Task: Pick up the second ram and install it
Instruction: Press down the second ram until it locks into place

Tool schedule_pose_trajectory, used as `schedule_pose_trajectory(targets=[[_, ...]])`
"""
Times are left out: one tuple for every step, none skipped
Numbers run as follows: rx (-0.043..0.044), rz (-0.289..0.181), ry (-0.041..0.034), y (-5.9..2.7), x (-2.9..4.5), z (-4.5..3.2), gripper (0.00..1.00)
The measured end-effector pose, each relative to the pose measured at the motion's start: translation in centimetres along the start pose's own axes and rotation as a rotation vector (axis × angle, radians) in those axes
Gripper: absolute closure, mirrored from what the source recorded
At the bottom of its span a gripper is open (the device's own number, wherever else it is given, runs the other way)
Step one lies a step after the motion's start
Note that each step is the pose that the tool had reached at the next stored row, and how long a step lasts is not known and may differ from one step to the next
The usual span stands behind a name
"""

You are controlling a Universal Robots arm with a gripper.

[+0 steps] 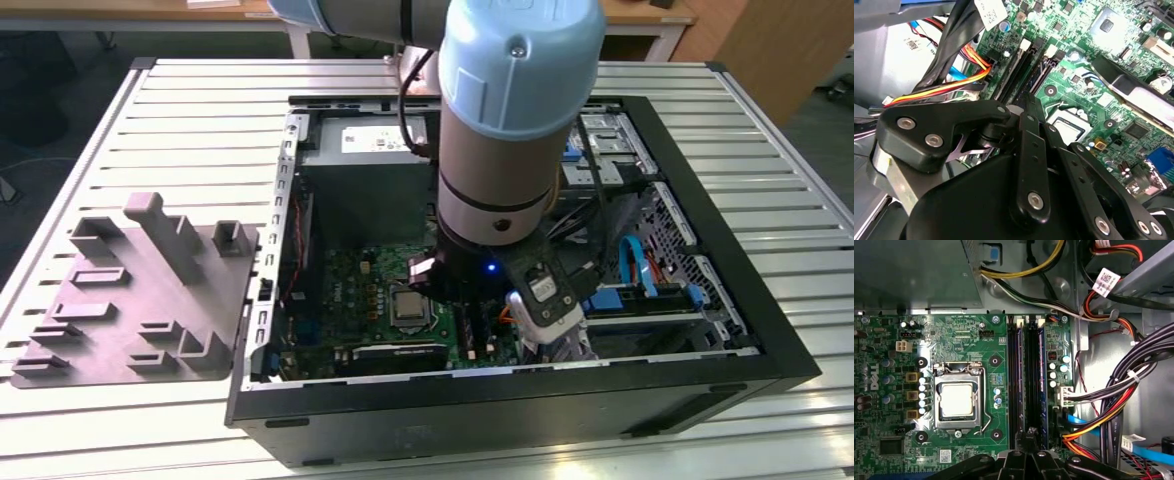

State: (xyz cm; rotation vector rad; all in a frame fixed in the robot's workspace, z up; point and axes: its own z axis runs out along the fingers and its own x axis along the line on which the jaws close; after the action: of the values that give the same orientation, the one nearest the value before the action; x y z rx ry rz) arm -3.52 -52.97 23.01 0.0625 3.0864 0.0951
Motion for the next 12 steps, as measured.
schedule_pose_trajectory(targets=[[-0.0004, 0.0, -0.0001, 0.0, 0.0, 0.09, 0.9], [-0.0003, 0.0, -0.0001, -0.02, 0.01, 0.21, 0.9], [-0.0001, 0.0, 0.0, -0.02, 0.02, 0.3, 0.9], [-0.0002, 0.0, -0.0001, -0.03, 0.02, 0.34, 0.9], [0.0, 0.0, 0.0, -0.03, 0.02, 0.33, 0.9], [0.0001, 0.0, 0.0, -0.03, 0.02, 0.33, 0.9], [-0.0003, 0.0, -0.0001, -0.03, 0.02, 0.39, 0.9], [-0.0004, 0.0, -0.0001, -0.03, 0.03, 0.53, 0.9], [-0.0004, 0.0, -0.0001, -0.05, 0.03, 0.68, 0.9], [-0.0002, 0.0, -0.0001, -0.06, 0.04, 0.82, 0.9], [0.0001, 0.0, 0.0001, -0.06, 0.05, 0.87, 0.9], [0.0002, 0.0, 0.0001, -0.06, 0.05, 0.87, 0.9]])
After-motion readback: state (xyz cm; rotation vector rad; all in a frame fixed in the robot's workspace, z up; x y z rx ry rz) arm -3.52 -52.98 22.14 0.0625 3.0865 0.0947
